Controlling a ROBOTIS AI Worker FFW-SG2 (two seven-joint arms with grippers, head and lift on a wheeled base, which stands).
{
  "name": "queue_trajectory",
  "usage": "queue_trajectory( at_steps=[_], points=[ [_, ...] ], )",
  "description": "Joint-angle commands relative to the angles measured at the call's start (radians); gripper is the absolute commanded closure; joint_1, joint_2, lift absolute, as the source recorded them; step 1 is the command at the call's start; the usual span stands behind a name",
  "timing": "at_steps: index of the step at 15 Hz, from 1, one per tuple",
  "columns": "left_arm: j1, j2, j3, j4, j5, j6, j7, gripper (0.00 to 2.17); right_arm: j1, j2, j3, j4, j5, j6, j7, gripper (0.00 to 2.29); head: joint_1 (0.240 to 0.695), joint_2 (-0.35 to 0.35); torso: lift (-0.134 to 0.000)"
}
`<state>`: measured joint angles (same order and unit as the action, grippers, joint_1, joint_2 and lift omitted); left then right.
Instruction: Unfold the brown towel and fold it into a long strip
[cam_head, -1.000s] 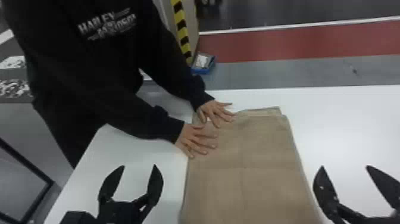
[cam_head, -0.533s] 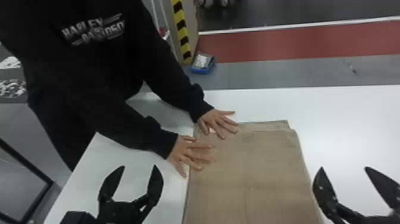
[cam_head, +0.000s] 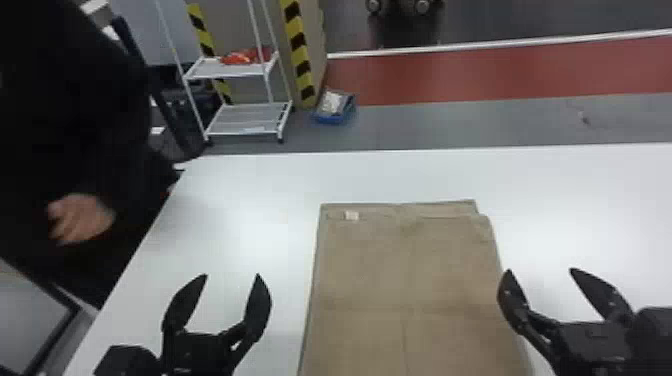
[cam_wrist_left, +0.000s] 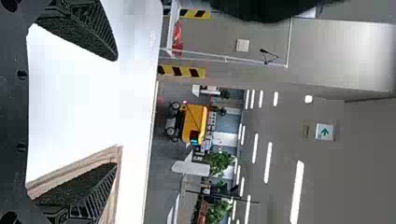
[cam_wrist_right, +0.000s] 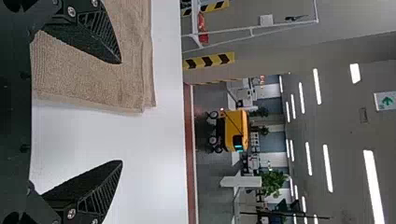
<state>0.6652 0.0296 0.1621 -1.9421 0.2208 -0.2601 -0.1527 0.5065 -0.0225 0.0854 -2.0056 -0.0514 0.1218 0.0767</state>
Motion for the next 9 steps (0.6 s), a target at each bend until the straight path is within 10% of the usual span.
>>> queue_trajectory(
  at_steps=[1,9],
  points=[
    [-0.012,0.010,-0.006,0.000,0.000,0.017,-0.001,0.07,-0.131,-0.001,-0.009,0.088,-0.024,0.098,0.009,0.13,0.695,0.195,-0.126],
    [-0.061,0.044,-0.032,0.026,0.005,0.075,0.001,0.07,-0.470,-0.007,-0.006,0.387,-0.070,0.206,0.054,0.12,0.695,0.159,-0.126]
  ],
)
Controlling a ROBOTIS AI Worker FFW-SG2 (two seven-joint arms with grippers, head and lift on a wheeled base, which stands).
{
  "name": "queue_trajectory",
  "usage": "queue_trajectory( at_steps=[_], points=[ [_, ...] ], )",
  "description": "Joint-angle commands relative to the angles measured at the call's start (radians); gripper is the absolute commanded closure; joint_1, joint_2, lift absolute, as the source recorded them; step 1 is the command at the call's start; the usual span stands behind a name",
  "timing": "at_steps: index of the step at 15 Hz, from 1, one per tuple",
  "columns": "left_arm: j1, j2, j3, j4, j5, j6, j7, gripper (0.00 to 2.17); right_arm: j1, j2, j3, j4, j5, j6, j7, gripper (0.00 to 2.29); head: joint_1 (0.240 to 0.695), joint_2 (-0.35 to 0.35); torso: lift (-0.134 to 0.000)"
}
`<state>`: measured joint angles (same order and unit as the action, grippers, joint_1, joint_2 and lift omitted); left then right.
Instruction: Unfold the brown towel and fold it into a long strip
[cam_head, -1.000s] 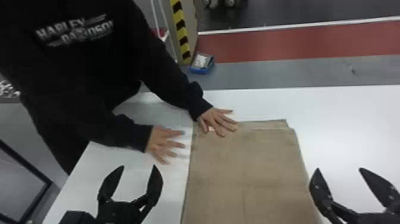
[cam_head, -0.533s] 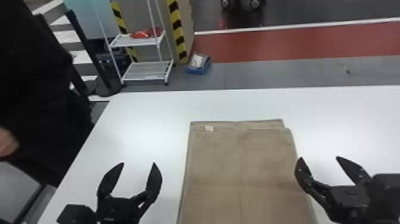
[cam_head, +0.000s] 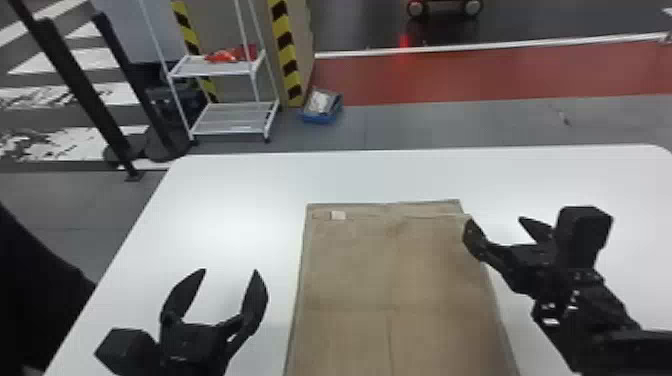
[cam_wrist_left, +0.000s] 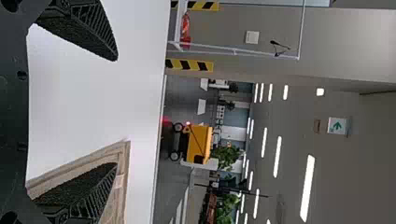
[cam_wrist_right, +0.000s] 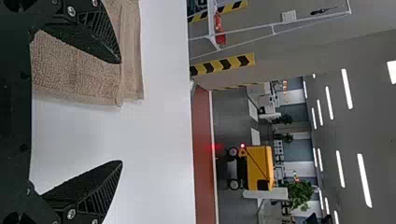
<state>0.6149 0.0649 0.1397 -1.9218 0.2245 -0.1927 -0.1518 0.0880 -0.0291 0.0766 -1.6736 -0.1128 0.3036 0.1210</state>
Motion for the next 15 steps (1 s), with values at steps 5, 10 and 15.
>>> queue_trajectory(
  at_steps=[5,10,15],
  points=[
    [-0.047,0.032,-0.041,0.032,0.004,0.036,0.001,0.07,-0.146,0.005,0.046,0.176,0.002,0.079,0.049,0.16,0.695,0.163,-0.126],
    [-0.067,0.049,-0.045,0.061,0.018,0.036,0.001,0.07,-0.163,0.009,0.060,0.218,0.015,0.079,0.052,0.42,0.695,0.174,-0.126],
    [-0.072,0.052,-0.048,0.069,0.018,0.036,0.001,0.07,-0.159,0.009,0.058,0.218,0.010,0.073,0.052,0.59,0.695,0.177,-0.126]
  ],
)
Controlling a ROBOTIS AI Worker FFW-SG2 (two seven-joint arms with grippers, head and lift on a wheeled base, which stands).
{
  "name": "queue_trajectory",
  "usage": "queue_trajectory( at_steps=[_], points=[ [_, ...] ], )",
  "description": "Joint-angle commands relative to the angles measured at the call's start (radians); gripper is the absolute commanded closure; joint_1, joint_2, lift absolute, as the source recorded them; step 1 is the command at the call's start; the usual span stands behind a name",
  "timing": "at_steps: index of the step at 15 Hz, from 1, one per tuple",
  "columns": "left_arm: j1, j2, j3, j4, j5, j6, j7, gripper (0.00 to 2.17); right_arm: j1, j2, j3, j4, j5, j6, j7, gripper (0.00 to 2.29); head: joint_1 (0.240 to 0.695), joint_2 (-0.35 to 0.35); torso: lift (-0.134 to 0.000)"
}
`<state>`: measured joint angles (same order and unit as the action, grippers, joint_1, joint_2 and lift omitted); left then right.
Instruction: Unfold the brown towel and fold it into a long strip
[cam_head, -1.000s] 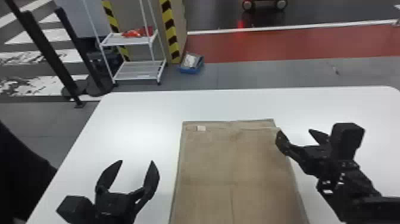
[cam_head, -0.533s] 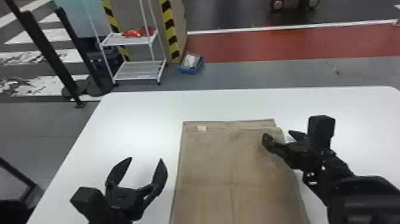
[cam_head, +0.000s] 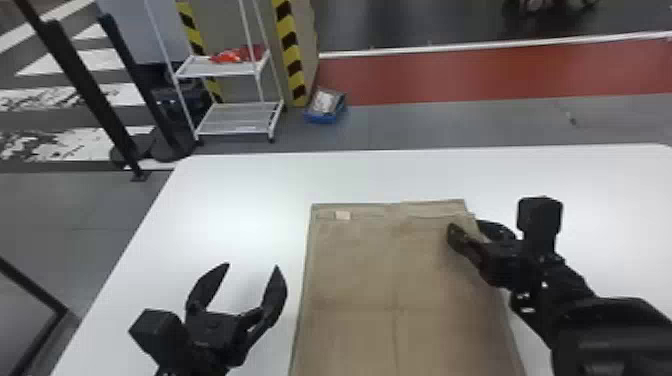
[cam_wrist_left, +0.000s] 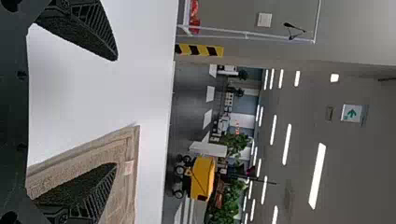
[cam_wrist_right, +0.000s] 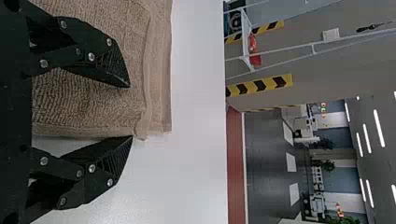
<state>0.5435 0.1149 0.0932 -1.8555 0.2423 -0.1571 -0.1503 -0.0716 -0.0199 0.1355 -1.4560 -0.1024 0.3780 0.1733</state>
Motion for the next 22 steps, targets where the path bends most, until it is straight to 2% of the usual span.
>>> queue_trajectory(
  at_steps=[1,4,5,6,9,10,11,18,20,22],
  points=[
    [-0.002,0.002,0.000,0.006,0.000,0.000,0.000,0.07,0.001,0.000,0.001,0.000,-0.002,-0.004,0.000,0.59,0.695,0.177,-0.126],
    [-0.004,0.002,0.000,0.009,0.000,-0.003,0.000,0.07,0.010,0.000,0.001,-0.015,-0.007,-0.017,0.000,0.60,0.695,0.178,-0.126],
    [-0.002,0.002,0.000,0.009,0.000,0.000,0.000,0.07,0.010,0.000,-0.001,-0.015,-0.003,-0.017,0.000,0.78,0.695,0.179,-0.126],
    [-0.004,0.002,0.000,0.009,0.000,-0.003,0.000,0.07,0.010,0.000,0.001,-0.015,-0.002,-0.017,0.000,0.85,0.695,0.180,-0.126],
    [-0.004,0.002,-0.001,0.009,0.000,-0.003,-0.002,0.07,0.016,0.000,0.001,-0.024,-0.005,-0.017,0.000,0.88,0.695,0.180,-0.126],
    [-0.002,0.002,-0.001,0.009,0.000,-0.003,-0.002,0.07,0.019,0.000,0.001,-0.029,-0.007,-0.020,-0.002,1.11,0.695,0.180,-0.126],
    [-0.002,0.002,-0.003,0.009,0.000,-0.003,-0.002,0.07,0.021,0.000,0.001,-0.035,-0.007,-0.020,-0.002,1.16,0.695,0.180,-0.126],
    [-0.001,0.002,-0.009,0.007,0.000,-0.003,-0.002,0.07,0.076,0.000,-0.008,-0.138,-0.010,-0.011,-0.002,1.13,0.695,0.179,-0.126],
    [-0.001,0.002,-0.009,0.007,0.000,-0.003,-0.002,0.07,0.076,0.000,-0.005,-0.138,-0.007,-0.007,-0.002,0.82,0.695,0.177,-0.126],
    [-0.001,0.002,-0.009,0.007,0.000,-0.003,-0.002,0.07,0.076,0.000,-0.004,-0.138,-0.003,-0.004,-0.003,0.82,0.695,0.176,-0.126]
  ],
)
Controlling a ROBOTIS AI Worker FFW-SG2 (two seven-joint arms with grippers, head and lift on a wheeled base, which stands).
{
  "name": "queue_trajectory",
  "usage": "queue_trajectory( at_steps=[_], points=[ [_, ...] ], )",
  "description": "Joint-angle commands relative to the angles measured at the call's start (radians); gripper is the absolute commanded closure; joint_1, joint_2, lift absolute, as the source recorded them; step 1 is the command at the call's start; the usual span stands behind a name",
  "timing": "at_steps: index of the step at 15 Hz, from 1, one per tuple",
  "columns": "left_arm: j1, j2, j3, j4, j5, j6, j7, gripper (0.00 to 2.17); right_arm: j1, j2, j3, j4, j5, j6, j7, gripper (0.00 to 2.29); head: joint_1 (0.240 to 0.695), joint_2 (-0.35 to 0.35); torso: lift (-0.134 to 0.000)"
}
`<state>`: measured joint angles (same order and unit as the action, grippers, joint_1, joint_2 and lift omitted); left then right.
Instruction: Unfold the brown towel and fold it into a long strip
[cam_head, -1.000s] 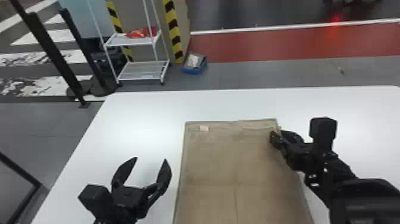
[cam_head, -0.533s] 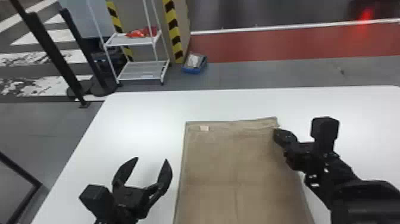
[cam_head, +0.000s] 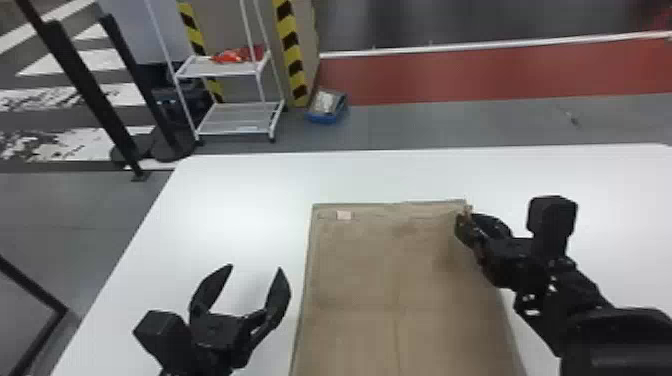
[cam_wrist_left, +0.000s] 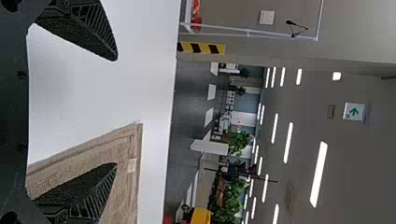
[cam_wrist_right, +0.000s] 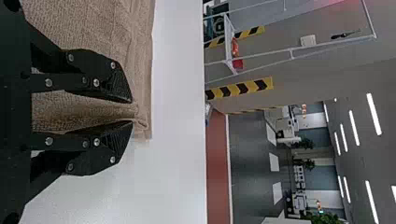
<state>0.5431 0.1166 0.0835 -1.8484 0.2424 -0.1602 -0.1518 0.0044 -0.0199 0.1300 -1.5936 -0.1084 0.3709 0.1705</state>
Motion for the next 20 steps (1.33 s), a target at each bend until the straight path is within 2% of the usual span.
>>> queue_trajectory(
  at_steps=[1,4,5,6,8,11,13,15,16,18,19,20],
  points=[
    [0.002,0.002,-0.001,0.000,0.000,0.000,0.000,0.07,0.000,0.000,0.002,0.000,0.004,0.003,0.000,0.82,0.695,0.176,-0.126],
    [0.002,0.006,-0.001,0.002,0.002,0.000,0.000,0.07,-0.004,0.000,0.002,0.000,0.010,0.012,0.001,0.86,0.695,0.176,-0.126],
    [0.002,0.006,-0.001,0.002,0.002,0.000,0.000,0.07,-0.003,0.000,0.007,-0.002,0.012,0.021,0.001,1.34,0.695,0.176,-0.126],
    [0.002,0.006,-0.001,0.002,0.003,0.000,0.000,0.07,0.000,0.000,0.010,-0.014,0.012,0.030,0.001,1.61,0.695,0.176,-0.126],
    [0.000,0.008,0.004,0.000,0.005,-0.003,0.000,0.07,0.031,-0.002,0.019,-0.080,0.015,0.037,0.001,1.63,0.695,0.180,-0.126],
    [-0.002,0.008,0.045,-0.020,0.020,0.000,-0.003,0.07,0.129,-0.008,0.051,-0.273,0.013,0.055,0.027,1.63,0.695,0.201,-0.126],
    [-0.017,0.002,0.102,-0.035,0.044,0.028,-0.014,0.07,0.213,-0.031,0.134,-0.410,0.035,0.061,0.049,1.63,0.695,0.231,-0.126],
    [-0.025,-0.002,0.177,-0.061,0.086,0.064,-0.018,0.07,0.284,-0.081,0.292,-0.513,0.125,0.055,0.060,1.63,0.695,0.293,-0.126],
    [-0.026,-0.002,0.205,-0.071,0.103,0.074,-0.020,0.07,0.295,-0.106,0.367,-0.526,0.167,0.052,0.066,1.63,0.695,0.338,-0.126],
    [-0.028,-0.005,0.236,-0.081,0.121,0.083,-0.021,0.07,0.287,-0.138,0.502,-0.513,0.245,0.089,0.078,1.62,0.695,0.350,-0.126],
    [-0.026,-0.005,0.242,-0.081,0.126,0.083,-0.023,0.07,0.281,-0.138,0.548,-0.485,0.292,0.119,0.081,1.22,0.695,0.350,-0.126],
    [-0.026,-0.005,0.245,-0.078,0.127,0.083,-0.023,0.07,0.281,-0.133,0.565,-0.460,0.312,0.119,0.080,0.24,0.695,0.350,-0.126]
  ],
)
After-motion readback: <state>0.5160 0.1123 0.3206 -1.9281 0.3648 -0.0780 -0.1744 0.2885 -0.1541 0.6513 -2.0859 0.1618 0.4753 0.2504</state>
